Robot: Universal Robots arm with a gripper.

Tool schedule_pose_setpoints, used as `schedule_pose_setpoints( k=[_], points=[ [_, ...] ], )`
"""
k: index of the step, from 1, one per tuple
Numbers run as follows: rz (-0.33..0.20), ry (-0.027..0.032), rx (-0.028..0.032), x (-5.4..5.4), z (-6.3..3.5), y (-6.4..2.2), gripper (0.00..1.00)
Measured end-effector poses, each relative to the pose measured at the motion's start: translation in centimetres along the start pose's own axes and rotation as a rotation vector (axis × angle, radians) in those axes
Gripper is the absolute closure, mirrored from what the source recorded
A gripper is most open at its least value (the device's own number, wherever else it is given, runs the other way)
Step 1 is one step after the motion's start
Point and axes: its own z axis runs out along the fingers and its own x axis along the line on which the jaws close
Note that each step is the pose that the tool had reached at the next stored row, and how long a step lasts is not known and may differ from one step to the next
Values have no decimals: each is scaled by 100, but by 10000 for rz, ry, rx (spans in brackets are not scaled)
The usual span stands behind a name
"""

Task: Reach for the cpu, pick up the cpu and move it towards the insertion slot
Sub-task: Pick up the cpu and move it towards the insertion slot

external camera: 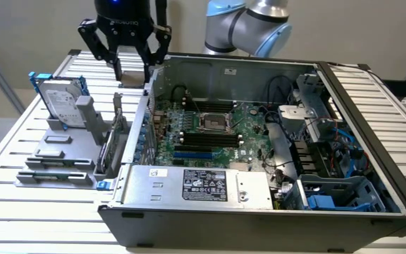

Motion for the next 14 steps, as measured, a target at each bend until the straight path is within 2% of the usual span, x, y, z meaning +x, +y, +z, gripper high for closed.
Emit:
schedule_pose_setpoints(
  k=[5,14],
  points=[
    [0,0,-21,-224,-10,-5,46],
    [1,0,-23,-634,-13,-14,46]
  ],
)
